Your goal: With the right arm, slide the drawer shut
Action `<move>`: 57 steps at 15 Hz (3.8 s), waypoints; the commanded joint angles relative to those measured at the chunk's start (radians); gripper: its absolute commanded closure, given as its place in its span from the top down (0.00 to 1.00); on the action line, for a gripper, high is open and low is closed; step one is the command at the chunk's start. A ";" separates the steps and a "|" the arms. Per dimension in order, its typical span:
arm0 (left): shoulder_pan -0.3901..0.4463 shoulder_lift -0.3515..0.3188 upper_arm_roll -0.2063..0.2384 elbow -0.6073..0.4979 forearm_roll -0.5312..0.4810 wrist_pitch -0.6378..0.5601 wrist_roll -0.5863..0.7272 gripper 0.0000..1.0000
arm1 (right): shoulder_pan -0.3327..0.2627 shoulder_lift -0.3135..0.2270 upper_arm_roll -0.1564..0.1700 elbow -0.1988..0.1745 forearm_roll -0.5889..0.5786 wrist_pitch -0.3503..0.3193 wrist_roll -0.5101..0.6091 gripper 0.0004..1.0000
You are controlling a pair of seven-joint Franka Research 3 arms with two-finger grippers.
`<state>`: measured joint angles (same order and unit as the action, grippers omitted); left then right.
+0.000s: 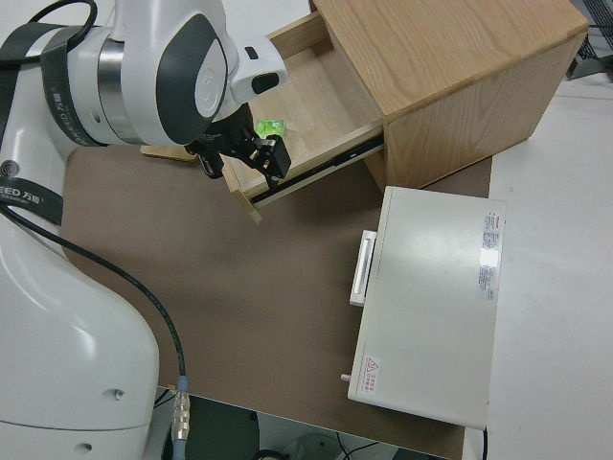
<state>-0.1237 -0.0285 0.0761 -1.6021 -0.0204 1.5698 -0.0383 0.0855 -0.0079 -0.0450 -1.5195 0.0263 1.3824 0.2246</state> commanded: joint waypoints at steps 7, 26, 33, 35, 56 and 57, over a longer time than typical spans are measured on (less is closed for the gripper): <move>-0.004 -0.008 0.004 0.002 0.013 -0.014 0.001 1.00 | -0.023 -0.024 0.045 -0.027 -0.085 0.057 -0.008 0.98; -0.004 -0.008 0.004 0.002 0.013 -0.014 0.001 1.00 | -0.021 -0.044 0.151 -0.033 -0.002 0.024 0.379 0.00; -0.004 -0.008 0.004 0.004 0.013 -0.014 0.001 1.00 | -0.021 -0.047 0.227 -0.047 0.056 0.047 0.620 0.00; -0.004 -0.008 0.004 0.002 0.013 -0.014 0.001 1.00 | -0.021 -0.047 0.240 -0.063 0.099 0.079 0.679 0.00; -0.004 -0.008 0.002 0.002 0.013 -0.014 0.001 1.00 | -0.006 0.081 0.352 -0.143 0.121 0.299 1.027 0.00; -0.004 -0.008 0.004 0.002 0.013 -0.014 0.001 1.00 | -0.006 0.088 0.353 -0.143 0.121 0.303 1.030 0.00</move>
<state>-0.1237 -0.0285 0.0761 -1.6021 -0.0204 1.5698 -0.0382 0.0854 0.0617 0.3030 -1.6542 0.1130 1.6508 1.2185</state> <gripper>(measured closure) 0.004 0.991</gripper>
